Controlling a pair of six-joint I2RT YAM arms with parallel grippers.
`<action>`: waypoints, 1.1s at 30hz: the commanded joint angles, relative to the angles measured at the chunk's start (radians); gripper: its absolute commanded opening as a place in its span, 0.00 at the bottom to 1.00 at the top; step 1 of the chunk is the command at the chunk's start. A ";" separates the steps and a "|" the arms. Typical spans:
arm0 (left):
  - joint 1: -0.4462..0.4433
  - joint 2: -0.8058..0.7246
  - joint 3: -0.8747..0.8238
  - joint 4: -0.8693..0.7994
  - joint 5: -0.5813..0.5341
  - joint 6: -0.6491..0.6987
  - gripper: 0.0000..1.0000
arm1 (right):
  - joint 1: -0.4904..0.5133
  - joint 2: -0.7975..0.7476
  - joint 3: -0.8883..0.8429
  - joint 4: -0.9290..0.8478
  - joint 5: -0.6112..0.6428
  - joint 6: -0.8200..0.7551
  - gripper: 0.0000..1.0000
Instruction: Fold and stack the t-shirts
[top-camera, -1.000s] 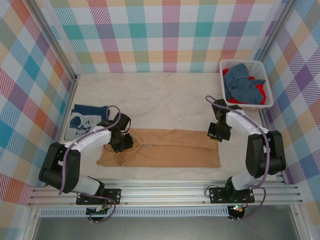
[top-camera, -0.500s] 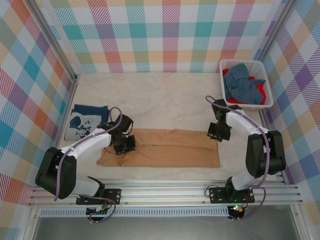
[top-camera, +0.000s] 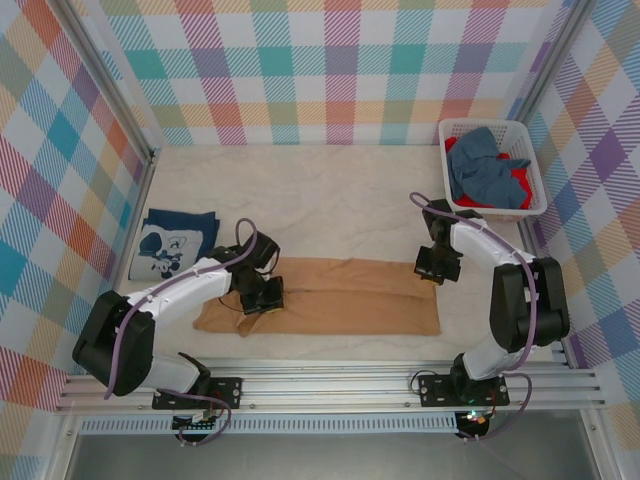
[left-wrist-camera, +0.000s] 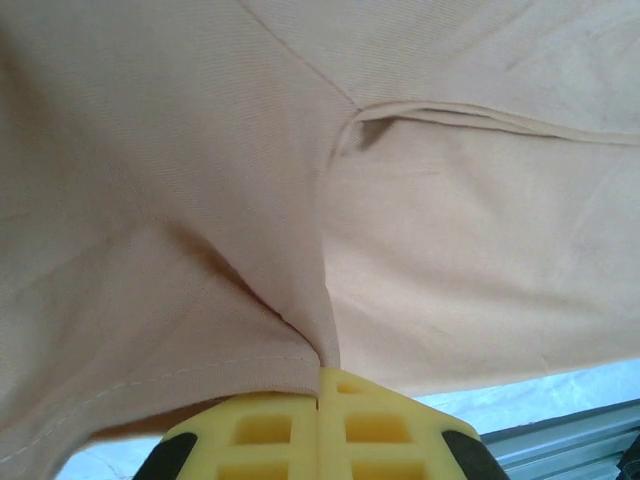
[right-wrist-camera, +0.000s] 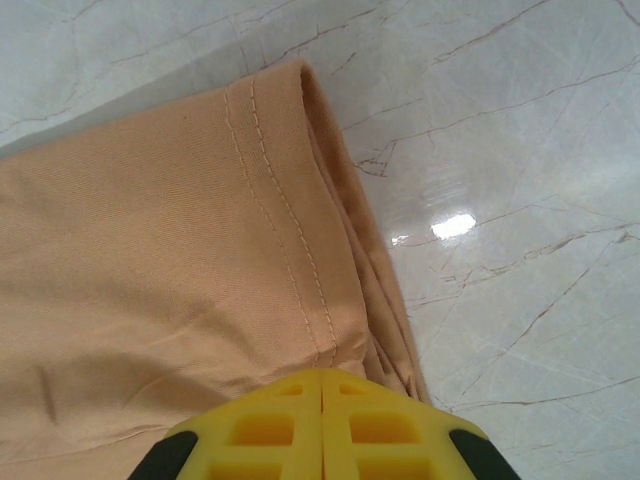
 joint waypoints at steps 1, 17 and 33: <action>-0.026 0.026 0.028 -0.013 0.006 -0.010 0.00 | 0.005 0.010 0.022 -0.008 -0.011 -0.007 0.07; -0.121 0.144 0.125 -0.053 -0.084 -0.016 0.37 | 0.005 0.015 0.022 -0.011 -0.019 -0.022 0.07; 0.459 0.289 0.373 -0.097 -0.246 0.042 0.49 | -0.080 0.137 0.155 0.106 -0.023 -0.039 0.30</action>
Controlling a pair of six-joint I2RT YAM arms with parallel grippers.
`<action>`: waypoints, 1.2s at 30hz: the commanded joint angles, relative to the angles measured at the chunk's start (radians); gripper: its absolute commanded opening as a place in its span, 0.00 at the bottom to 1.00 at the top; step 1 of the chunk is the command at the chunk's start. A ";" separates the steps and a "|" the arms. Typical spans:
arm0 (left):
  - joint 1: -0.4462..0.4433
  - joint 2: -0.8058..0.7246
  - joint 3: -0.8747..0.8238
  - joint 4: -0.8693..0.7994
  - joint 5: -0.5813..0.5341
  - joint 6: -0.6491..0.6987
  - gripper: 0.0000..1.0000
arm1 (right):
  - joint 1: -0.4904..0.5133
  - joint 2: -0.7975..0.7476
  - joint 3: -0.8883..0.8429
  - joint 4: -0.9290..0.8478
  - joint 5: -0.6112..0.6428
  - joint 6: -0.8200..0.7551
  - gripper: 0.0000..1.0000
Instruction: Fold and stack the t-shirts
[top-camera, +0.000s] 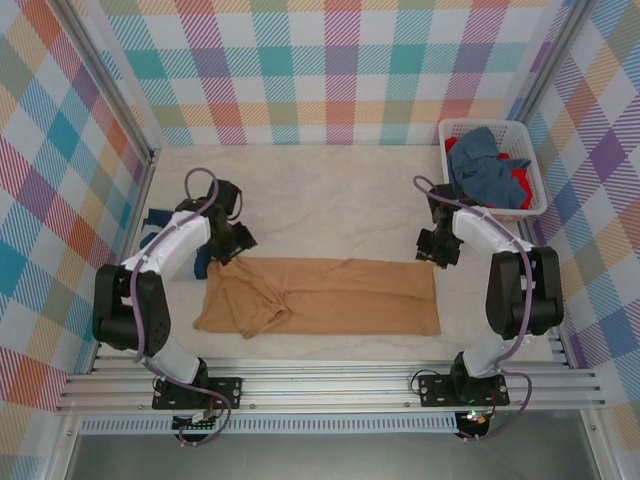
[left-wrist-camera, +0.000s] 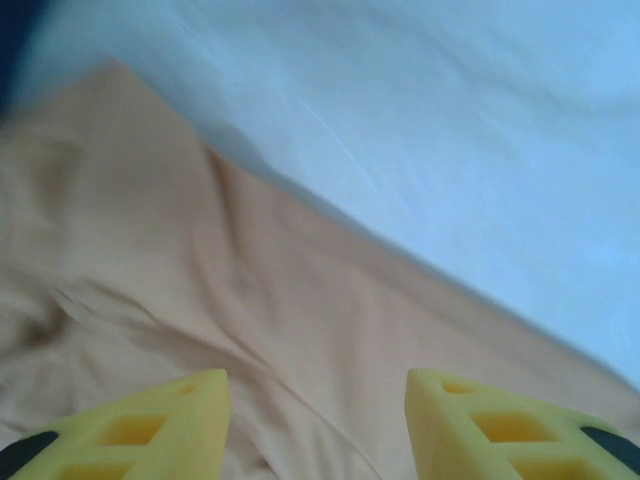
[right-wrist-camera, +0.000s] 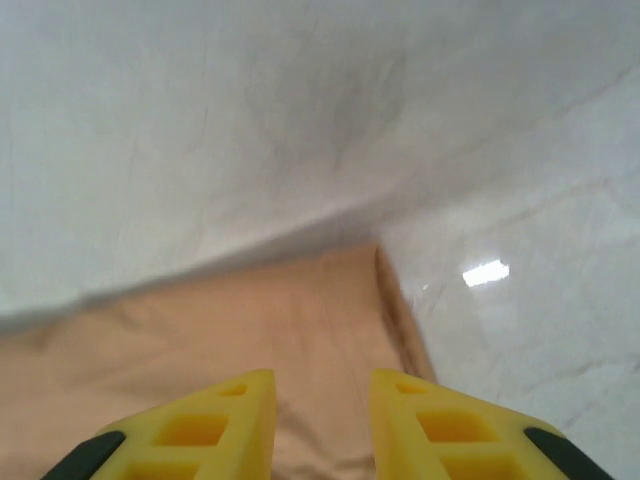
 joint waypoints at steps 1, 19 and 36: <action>0.088 0.090 0.022 0.022 -0.026 0.064 0.49 | -0.024 0.070 0.039 0.035 -0.002 -0.007 0.30; 0.179 0.188 0.021 0.142 -0.004 0.160 0.43 | -0.060 0.107 0.028 0.061 -0.046 0.036 0.25; 0.180 0.065 -0.021 0.057 -0.066 0.164 0.38 | -0.059 0.097 0.007 0.071 -0.038 0.040 0.18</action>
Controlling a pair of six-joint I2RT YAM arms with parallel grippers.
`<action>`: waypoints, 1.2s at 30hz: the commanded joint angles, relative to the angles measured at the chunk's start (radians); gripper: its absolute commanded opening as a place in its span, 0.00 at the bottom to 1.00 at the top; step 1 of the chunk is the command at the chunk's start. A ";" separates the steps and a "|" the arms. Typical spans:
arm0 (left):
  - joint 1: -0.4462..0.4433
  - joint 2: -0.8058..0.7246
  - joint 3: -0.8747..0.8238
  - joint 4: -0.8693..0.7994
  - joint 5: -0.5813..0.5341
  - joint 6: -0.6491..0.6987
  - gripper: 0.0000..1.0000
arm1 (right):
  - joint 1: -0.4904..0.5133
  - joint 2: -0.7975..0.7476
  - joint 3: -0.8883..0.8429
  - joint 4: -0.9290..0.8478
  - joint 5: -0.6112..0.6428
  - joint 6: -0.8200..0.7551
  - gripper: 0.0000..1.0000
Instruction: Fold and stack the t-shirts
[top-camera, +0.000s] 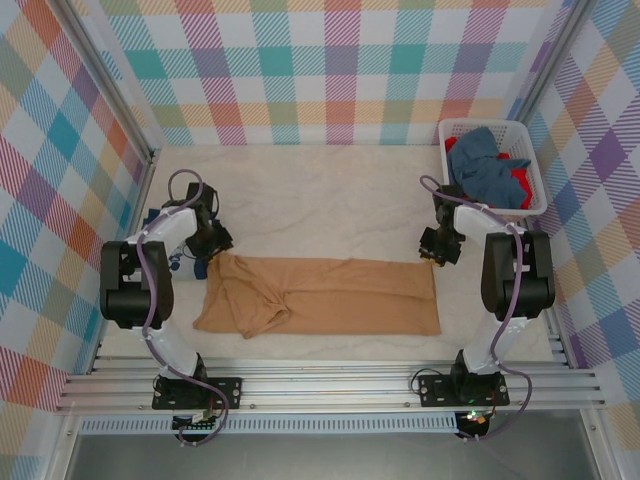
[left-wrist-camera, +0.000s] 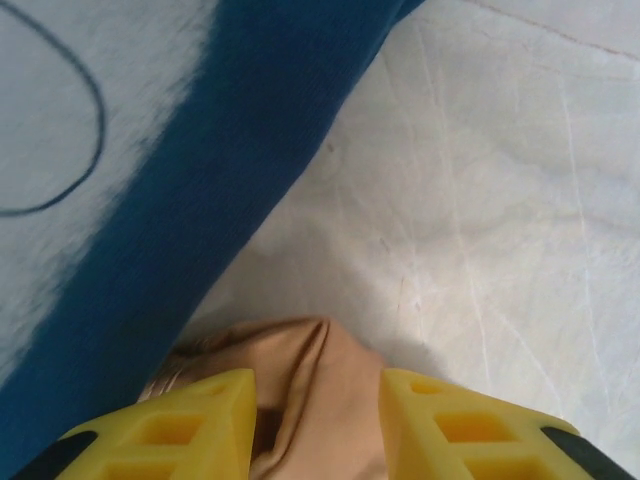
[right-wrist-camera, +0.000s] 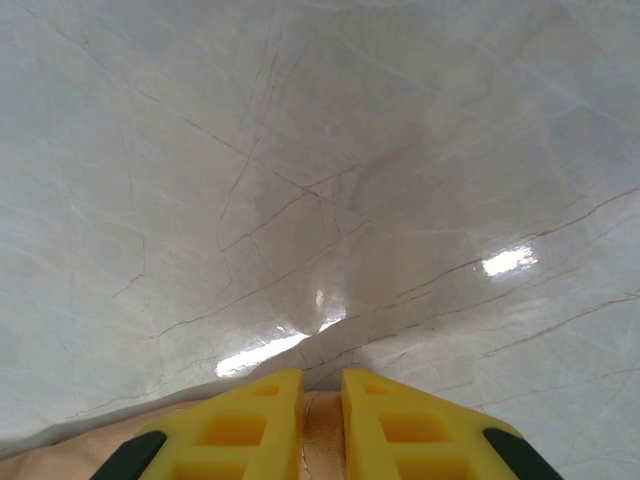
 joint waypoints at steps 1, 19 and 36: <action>0.005 -0.070 -0.004 -0.050 -0.034 -0.003 0.39 | -0.005 -0.023 -0.006 -0.013 -0.001 0.004 0.19; 0.004 0.060 0.007 0.029 0.031 -0.024 0.20 | -0.004 0.018 -0.003 0.004 -0.022 0.003 0.16; 0.007 0.059 0.146 -0.080 -0.101 -0.070 0.00 | -0.004 0.011 0.071 -0.045 0.086 0.007 0.00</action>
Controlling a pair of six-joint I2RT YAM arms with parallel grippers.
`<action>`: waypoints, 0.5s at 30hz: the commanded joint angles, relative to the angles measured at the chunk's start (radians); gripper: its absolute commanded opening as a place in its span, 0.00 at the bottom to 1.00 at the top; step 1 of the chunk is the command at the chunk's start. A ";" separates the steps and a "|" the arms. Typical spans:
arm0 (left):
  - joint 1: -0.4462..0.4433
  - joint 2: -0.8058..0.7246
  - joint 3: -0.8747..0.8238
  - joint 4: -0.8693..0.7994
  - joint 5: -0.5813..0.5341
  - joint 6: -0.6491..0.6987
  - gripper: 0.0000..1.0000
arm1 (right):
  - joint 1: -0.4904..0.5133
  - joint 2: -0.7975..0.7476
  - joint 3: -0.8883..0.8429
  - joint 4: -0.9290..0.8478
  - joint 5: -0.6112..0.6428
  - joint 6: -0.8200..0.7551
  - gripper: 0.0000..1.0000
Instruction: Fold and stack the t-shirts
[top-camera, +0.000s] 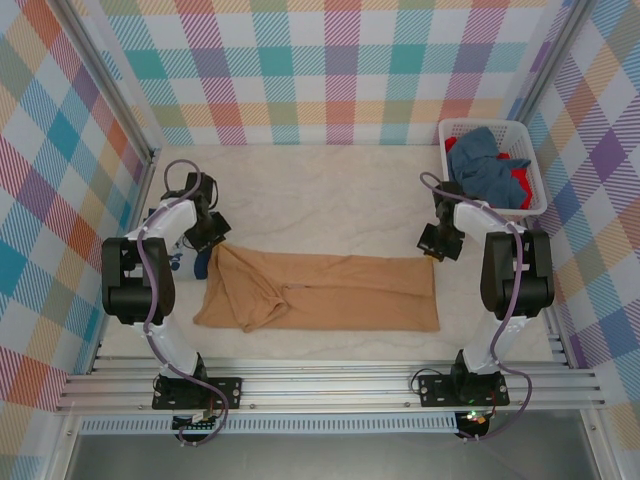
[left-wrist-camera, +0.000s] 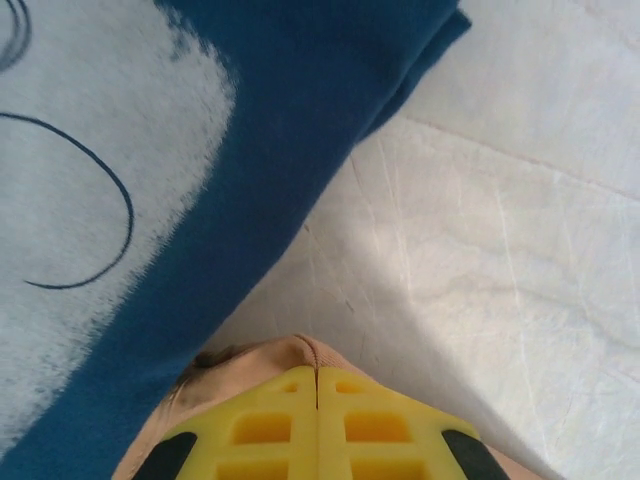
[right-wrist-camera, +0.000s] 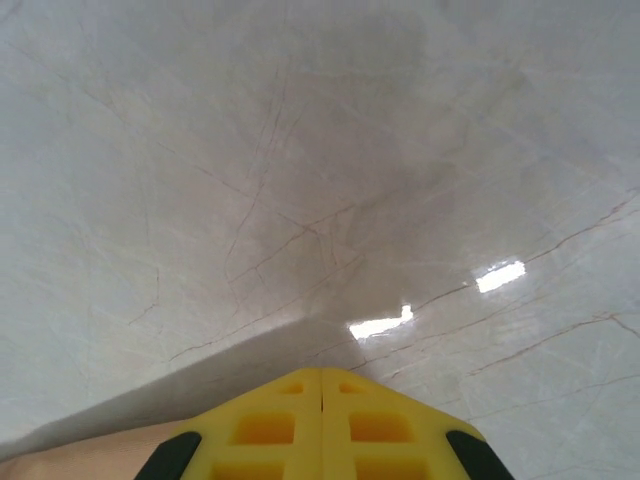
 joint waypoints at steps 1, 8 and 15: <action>0.007 0.017 0.043 -0.059 -0.057 -0.019 0.00 | -0.005 0.006 0.036 -0.044 0.052 0.002 0.00; 0.007 0.091 0.103 -0.079 -0.108 0.007 0.00 | -0.015 0.020 0.046 -0.061 0.097 -0.003 0.00; 0.007 0.136 0.142 -0.063 -0.097 0.044 0.00 | -0.020 0.027 0.054 -0.066 0.111 -0.002 0.00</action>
